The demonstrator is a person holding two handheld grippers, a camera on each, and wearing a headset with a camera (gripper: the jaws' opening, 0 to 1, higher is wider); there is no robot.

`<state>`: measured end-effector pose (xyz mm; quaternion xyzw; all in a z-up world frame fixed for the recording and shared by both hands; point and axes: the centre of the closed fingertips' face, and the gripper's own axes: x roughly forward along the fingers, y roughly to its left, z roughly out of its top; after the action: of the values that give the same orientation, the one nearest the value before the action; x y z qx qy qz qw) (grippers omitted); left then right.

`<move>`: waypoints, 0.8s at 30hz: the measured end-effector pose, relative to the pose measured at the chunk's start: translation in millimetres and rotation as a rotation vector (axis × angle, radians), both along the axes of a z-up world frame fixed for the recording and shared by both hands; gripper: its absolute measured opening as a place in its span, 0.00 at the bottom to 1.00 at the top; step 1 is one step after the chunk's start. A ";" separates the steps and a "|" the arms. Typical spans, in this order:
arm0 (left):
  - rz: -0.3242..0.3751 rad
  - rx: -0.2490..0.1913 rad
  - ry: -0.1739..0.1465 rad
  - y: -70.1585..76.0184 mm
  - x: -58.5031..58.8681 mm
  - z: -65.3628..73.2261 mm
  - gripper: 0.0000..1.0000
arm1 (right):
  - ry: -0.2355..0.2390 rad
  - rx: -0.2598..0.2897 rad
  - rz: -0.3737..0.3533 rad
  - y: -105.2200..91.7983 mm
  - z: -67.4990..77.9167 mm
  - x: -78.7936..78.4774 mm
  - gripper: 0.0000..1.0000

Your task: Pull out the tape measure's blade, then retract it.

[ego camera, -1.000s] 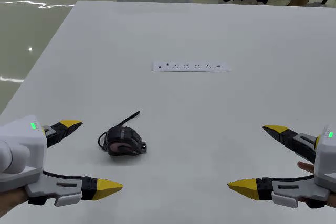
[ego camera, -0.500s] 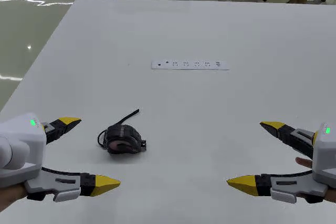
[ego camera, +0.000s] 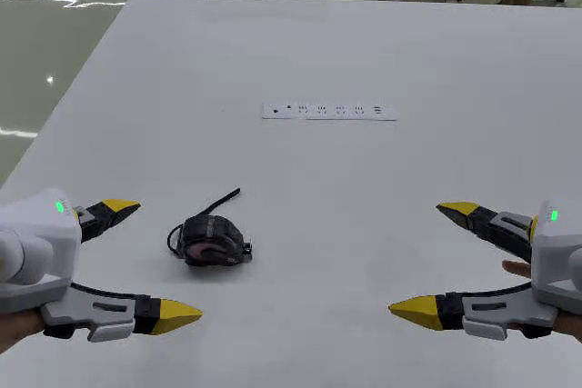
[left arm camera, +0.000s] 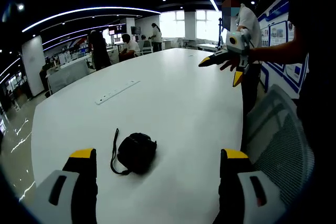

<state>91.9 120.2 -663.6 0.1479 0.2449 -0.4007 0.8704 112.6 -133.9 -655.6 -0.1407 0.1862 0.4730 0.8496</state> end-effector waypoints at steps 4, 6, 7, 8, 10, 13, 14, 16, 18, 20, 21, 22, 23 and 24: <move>0.005 -0.004 0.000 1.0 3.1 -0.2 0.97 | 0.006 0.001 0.002 1.6 -0.9 4.4 0.94; 0.005 -0.004 0.005 1.5 4.9 -0.9 0.97 | 0.007 -0.006 0.005 2.2 -2.8 7.0 0.94; 0.006 -0.003 0.006 1.7 5.6 -1.3 0.97 | 0.002 -0.010 0.005 2.1 -3.6 9.6 0.95; 0.005 -0.001 0.007 2.0 6.7 -2.2 0.98 | -0.001 -0.012 0.011 2.6 -3.9 11.3 0.95; 0.003 0.003 0.008 2.2 8.3 -3.4 0.98 | 0.005 -0.020 0.021 4.2 -5.5 11.9 0.94; -0.001 0.007 0.009 2.6 10.8 -5.2 0.99 | 0.004 -0.038 0.039 7.6 -7.5 14.2 0.93; -0.002 0.009 0.009 2.6 11.5 -5.6 0.99 | 0.004 -0.039 0.043 8.5 -7.6 15.0 0.93; -0.005 0.009 0.007 2.5 13.0 -6.2 0.99 | 0.005 -0.044 0.050 10.8 -8.6 16.9 0.93; -0.006 0.008 0.016 2.5 14.2 -7.7 0.98 | 0.011 -0.053 0.054 11.6 -10.6 19.0 0.92; 0.001 0.012 0.015 4.0 16.0 -8.7 0.98 | 0.017 -0.061 0.056 12.2 -13.2 21.5 0.91; 0.003 0.013 0.012 4.6 16.7 -8.7 0.98 | 0.017 -0.063 0.058 12.5 -14.1 22.2 0.91; 0.002 0.012 0.008 4.8 17.2 -8.4 0.97 | 0.013 -0.066 0.060 12.6 -14.6 22.7 0.92; 0.002 0.005 0.005 4.8 18.1 -7.7 0.97 | 0.010 -0.065 0.066 13.3 -15.7 25.1 0.92; 0.003 0.002 0.006 5.1 18.7 -7.7 0.97 | 0.012 -0.063 0.068 14.0 -16.2 25.8 0.92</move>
<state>110.5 125.4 -671.3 0.1470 0.2480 -0.3995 0.8702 138.4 -120.0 -671.8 -0.1710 0.2012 0.4965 0.8269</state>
